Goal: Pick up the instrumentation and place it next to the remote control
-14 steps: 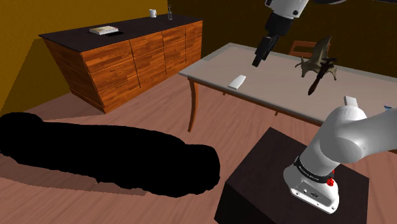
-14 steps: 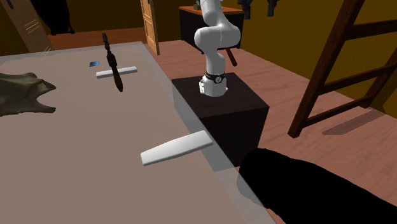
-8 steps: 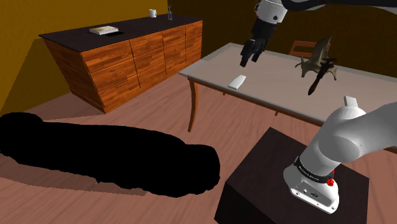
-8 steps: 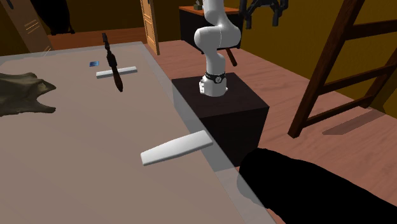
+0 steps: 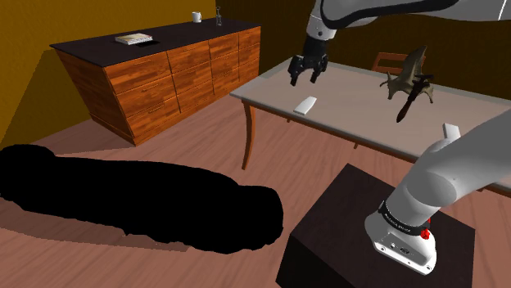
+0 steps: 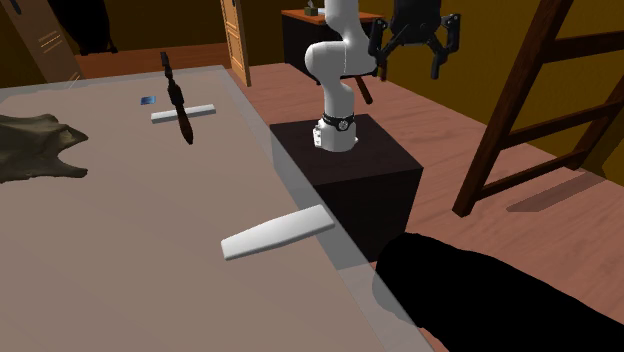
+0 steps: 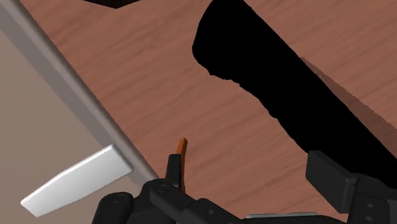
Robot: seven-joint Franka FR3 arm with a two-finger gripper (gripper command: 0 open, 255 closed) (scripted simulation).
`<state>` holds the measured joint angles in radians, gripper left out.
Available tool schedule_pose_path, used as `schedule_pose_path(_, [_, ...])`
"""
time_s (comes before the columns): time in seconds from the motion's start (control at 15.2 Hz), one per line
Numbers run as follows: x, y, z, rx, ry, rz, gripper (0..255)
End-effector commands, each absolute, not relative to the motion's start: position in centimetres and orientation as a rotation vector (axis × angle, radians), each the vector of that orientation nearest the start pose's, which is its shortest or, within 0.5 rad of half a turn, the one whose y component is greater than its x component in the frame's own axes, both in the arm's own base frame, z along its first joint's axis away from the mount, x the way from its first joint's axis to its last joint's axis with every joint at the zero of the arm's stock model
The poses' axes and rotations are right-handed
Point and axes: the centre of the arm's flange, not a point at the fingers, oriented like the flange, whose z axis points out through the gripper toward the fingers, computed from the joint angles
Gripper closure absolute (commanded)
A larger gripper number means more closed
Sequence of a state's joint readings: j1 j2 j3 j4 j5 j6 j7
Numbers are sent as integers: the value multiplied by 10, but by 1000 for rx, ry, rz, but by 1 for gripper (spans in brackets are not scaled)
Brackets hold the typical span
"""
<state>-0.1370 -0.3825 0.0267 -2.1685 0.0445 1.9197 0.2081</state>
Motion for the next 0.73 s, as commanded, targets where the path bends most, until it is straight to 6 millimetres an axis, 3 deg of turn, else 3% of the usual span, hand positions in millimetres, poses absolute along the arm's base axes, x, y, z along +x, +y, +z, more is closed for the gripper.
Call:
schedule_pose_path(0.0, [469, -62, 547, -3034, 633, -191, 0])
schedule_pose_path(0.66, [544, -150, 482, -2878, 1196, -115, 0])
